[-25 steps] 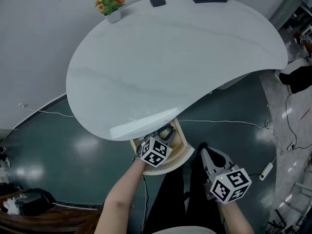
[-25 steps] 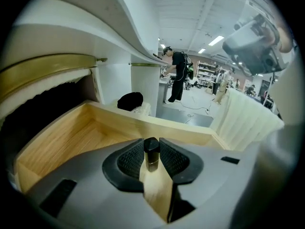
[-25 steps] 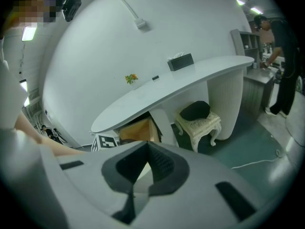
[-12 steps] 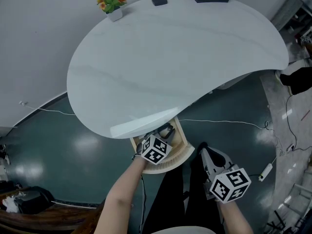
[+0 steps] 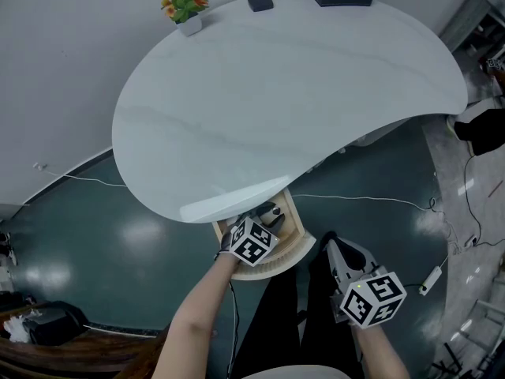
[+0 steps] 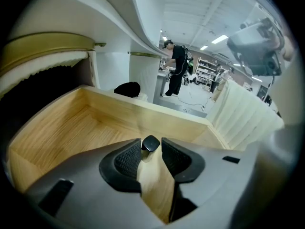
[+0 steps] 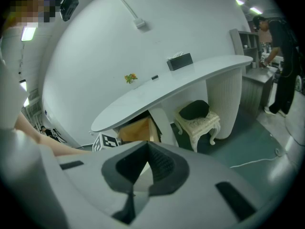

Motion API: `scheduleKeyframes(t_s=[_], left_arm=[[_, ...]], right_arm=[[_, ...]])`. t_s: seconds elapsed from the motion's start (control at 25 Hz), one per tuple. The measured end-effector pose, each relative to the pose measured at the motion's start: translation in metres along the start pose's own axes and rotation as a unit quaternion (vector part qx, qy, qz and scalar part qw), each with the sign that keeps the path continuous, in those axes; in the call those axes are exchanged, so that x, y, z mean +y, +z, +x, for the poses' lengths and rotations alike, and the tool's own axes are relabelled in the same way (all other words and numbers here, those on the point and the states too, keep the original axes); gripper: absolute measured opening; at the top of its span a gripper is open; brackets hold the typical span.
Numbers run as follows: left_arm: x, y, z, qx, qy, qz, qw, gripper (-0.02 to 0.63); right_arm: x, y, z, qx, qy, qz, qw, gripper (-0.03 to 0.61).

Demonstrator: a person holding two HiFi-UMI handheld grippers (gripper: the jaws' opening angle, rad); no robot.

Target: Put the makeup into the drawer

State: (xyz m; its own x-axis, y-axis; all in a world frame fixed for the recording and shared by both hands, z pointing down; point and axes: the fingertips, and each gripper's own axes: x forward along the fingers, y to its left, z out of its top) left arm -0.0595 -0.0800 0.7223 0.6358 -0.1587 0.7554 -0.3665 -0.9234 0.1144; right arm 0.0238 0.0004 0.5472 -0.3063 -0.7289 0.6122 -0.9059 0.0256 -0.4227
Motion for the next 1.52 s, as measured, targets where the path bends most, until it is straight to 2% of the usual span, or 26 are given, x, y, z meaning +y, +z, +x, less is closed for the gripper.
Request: scheduleKeyframes(t_s=[0.12, 0.56, 1.2, 1.52], left_arm=[[-0.001, -0.003, -0.001, 0.004, -0.003, -0.008, 1.0, 0.15], [0.0, 0.013, -0.018, 0.005, -0.003, -0.03, 0.9995, 0.152], [-0.016, 0.041, -0.05, 0.037, -0.009, 0.008, 0.9992, 0.123], [-0.025, 0.057, -0.075, 0.028, 0.007, -0.006, 0.9996, 0.097]], right_arm=[[0.0, -0.001, -0.001, 0.0, -0.001, -0.001, 1.0, 0.002], [0.001, -0.001, 0.001, -0.003, 0.0, 0.006, 1.0, 0.002], [0.005, 0.016, -0.006, -0.023, 0.006, 0.002, 1.0, 0.002], [0.011, 0.02, -0.01, -0.032, 0.01, -0.001, 0.999, 0.002]])
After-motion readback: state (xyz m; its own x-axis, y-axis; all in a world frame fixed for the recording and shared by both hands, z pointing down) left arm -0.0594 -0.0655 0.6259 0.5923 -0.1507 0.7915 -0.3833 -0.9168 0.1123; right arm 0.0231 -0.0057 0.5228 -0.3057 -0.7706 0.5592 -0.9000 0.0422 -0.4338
